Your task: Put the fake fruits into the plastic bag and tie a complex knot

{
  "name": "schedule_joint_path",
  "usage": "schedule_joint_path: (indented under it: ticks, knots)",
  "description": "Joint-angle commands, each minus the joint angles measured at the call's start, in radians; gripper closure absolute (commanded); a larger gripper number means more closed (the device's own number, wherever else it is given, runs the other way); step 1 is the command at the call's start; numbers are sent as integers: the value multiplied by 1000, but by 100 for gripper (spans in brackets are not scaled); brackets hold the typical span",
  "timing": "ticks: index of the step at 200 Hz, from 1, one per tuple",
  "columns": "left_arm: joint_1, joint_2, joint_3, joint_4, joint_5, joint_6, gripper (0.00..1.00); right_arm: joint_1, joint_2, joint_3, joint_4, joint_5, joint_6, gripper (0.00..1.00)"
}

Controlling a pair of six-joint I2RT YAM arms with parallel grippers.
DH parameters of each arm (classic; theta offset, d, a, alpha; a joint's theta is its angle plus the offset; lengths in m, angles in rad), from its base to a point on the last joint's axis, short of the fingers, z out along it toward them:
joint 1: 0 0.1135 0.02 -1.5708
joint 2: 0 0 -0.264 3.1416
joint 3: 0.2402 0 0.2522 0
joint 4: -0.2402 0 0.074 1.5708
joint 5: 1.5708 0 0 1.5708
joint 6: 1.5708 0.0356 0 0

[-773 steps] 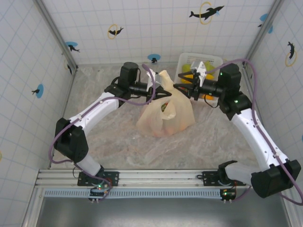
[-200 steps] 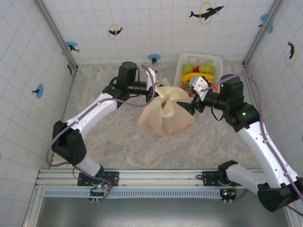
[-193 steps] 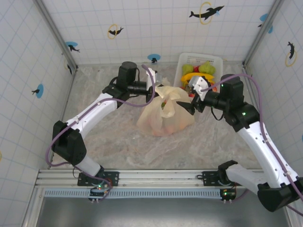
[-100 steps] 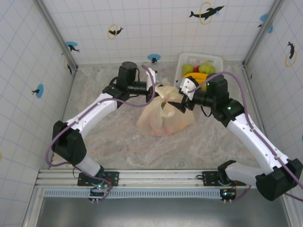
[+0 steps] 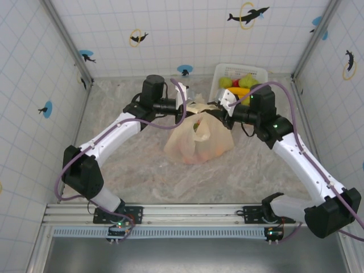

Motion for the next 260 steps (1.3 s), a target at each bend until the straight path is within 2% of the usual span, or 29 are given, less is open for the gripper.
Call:
schedule_joint_path:
  ticks: [1,12,30,38,63,82,111,127,139,158,185,203,228,260]
  knots:
    - [-7,-46,-10,-21,-10,44,100,-4,-9,49,-6,-7,-1,100]
    - [-7,-51,-11,-21,-10,45,100,-3,-13,46,-6,3,-5,100]
    - [-1,-71,-16,-25,12,45,88,-4,-18,32,12,17,-10,100]
    - [8,-87,-25,-27,23,43,78,-4,-21,26,22,18,-13,100]
    - [88,-164,-98,61,110,-33,61,-3,-22,17,31,21,-19,100]
    - [162,-242,-181,181,145,-127,53,-3,-23,15,38,18,-19,100]
    - [206,-316,-211,323,68,-290,47,0,-23,8,40,19,-19,100]
    - [226,-313,-198,406,-34,-419,42,1,-23,7,42,19,-18,100]
    - [228,-276,-134,391,-111,-472,41,3,-22,8,45,17,-17,100]
    - [218,-164,14,339,-53,-511,41,7,-19,9,46,13,-16,100]
    - [152,-46,129,287,-19,-466,39,13,-18,7,45,13,-14,100]
    - [120,2,168,268,58,-440,34,16,-17,9,39,10,-13,100]
    - [61,10,166,193,106,-349,28,16,-15,13,31,11,-16,100]
    - [41,-6,137,103,140,-247,25,16,-10,16,32,7,-14,100]
